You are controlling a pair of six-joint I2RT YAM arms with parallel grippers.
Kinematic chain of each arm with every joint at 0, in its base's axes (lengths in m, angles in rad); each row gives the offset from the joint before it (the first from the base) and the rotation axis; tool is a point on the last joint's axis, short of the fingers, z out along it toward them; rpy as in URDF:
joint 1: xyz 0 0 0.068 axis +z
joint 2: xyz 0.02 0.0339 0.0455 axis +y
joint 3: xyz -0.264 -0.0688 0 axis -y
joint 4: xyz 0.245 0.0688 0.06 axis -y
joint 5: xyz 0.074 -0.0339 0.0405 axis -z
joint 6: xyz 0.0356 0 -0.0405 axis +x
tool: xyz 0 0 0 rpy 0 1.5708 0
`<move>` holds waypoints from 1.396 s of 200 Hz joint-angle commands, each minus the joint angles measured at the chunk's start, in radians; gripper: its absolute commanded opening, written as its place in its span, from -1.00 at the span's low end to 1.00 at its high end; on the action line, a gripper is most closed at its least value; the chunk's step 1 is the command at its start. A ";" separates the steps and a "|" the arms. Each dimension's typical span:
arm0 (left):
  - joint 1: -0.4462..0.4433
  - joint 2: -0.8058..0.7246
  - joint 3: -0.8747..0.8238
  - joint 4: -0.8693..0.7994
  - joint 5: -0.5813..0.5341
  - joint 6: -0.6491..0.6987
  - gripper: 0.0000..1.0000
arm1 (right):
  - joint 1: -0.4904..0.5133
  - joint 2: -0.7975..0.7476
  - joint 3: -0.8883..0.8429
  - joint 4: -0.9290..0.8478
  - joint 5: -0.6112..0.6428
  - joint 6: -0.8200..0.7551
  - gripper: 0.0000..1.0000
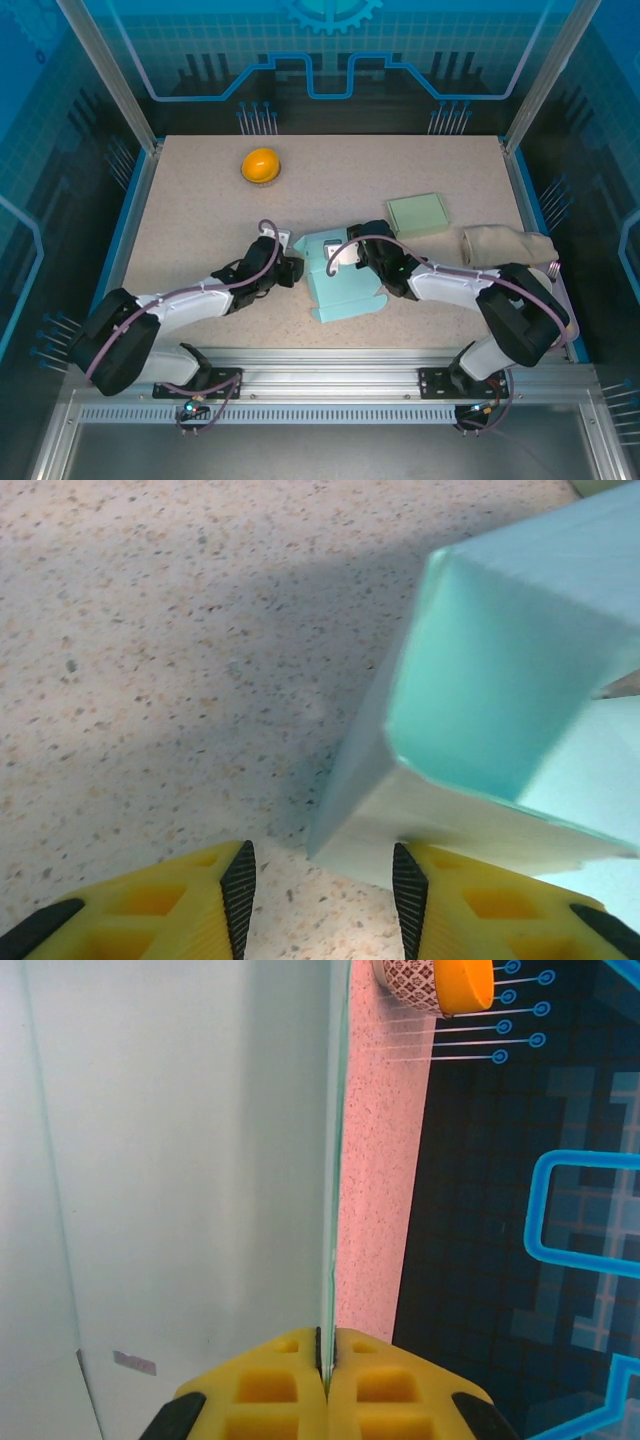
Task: Fold the paper box
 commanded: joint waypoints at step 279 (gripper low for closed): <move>-0.017 0.291 0.224 0.248 -0.017 0.026 -0.18 | -0.026 0.032 0.036 -0.197 -0.169 0.059 -1.00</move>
